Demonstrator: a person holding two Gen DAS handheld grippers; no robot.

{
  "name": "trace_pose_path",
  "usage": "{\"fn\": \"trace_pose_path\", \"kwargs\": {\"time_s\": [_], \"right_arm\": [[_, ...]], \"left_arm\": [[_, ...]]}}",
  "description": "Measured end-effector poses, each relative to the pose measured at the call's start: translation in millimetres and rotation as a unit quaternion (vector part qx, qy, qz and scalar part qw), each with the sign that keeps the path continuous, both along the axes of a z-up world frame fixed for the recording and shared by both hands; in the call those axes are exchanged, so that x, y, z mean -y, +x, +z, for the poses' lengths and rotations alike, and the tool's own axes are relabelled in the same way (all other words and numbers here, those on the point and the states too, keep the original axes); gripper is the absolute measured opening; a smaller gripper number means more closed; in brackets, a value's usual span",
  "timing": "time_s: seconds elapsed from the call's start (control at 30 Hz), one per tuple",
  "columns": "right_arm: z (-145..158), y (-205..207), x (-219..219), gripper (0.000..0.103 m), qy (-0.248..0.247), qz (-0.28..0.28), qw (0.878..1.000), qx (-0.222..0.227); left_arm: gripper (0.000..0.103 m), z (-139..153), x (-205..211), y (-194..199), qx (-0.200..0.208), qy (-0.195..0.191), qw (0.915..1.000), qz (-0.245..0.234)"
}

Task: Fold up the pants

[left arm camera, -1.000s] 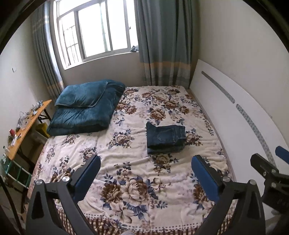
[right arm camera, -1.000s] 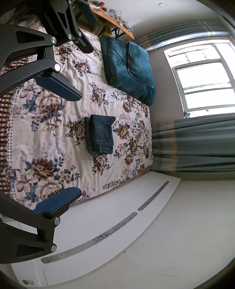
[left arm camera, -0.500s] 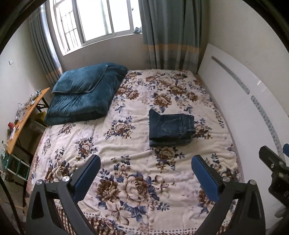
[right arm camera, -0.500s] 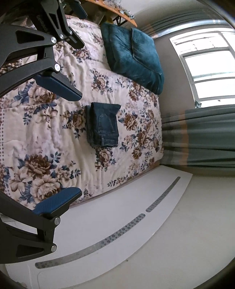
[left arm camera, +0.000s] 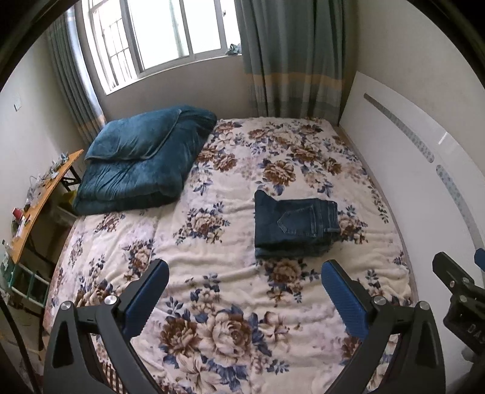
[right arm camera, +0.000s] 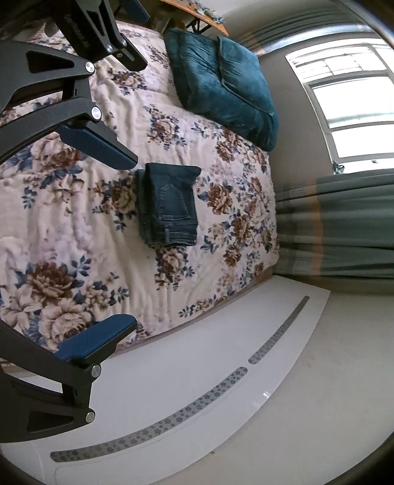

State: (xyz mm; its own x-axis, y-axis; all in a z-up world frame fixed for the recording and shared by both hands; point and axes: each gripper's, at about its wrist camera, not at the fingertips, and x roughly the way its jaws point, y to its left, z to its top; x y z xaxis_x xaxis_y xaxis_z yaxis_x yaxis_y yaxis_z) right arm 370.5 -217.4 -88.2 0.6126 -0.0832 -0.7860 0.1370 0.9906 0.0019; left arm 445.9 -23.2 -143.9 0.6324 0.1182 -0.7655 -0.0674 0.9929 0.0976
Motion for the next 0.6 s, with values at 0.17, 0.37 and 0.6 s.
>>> {"fn": "trace_pose_path", "kwargs": {"time_s": [0.17, 0.37, 0.6], "right_arm": [[-5.5, 1.3, -2.9, 0.1, -0.002, -0.002, 1.0, 0.006], [-6.8, -0.9, -3.6, 0.101, -0.003, -0.003, 1.0, 0.011], [-9.4, -1.3, -1.7, 0.101, -0.003, -0.004, 1.0, 0.011]], "left_arm": [[0.103, 2.9, -0.5, 1.3, 0.012, -0.008, 0.9999, -0.004], [0.103, 5.3, 0.4, 1.9, 0.025, -0.009, 0.9996, -0.01], [0.103, 4.4, 1.7, 2.7, 0.023, -0.007, 0.9997, -0.011]]}}
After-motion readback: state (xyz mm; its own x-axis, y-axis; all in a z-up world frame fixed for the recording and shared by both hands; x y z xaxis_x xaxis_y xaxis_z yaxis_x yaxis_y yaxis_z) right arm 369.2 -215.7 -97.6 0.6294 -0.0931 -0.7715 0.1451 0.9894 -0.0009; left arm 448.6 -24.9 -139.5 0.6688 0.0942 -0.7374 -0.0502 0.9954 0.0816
